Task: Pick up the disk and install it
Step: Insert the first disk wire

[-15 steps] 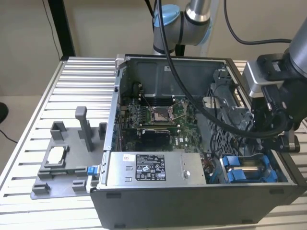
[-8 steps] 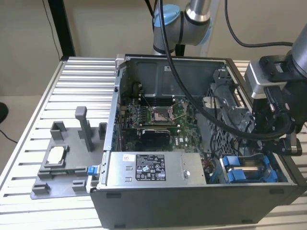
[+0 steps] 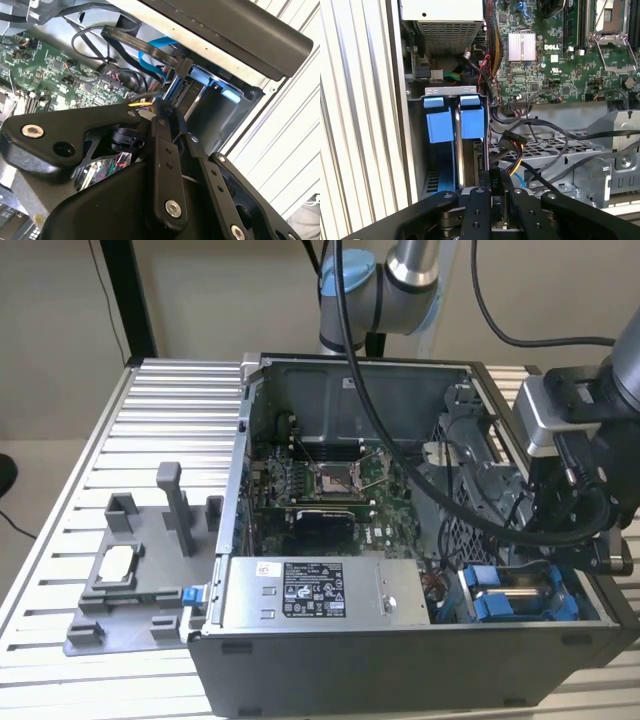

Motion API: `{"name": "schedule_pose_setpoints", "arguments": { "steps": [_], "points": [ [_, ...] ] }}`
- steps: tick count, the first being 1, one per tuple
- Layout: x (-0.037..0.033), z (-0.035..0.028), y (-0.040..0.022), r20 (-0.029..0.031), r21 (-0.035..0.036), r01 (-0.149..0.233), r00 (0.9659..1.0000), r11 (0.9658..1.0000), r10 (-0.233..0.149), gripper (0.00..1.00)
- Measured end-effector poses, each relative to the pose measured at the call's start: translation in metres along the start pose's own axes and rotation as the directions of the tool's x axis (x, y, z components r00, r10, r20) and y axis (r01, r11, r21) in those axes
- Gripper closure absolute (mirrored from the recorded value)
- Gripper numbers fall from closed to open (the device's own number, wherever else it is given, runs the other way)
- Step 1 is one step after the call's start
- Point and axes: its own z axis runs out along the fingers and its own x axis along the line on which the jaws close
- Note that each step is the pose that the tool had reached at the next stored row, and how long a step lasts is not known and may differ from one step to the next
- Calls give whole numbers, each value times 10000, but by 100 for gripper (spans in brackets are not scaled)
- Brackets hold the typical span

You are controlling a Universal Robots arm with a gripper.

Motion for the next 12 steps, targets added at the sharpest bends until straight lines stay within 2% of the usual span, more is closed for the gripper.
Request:
{"name": "schedule_pose_setpoints", "arguments": {
  "steps": [7, 12],
  "points": [
    [8, 11, -7, -4, 6, -45, 10000, 10000, 45, 100],
    [50, 35, -11, -10, 20, -126, 9999, 9999, 126, 100]
  ]
}}
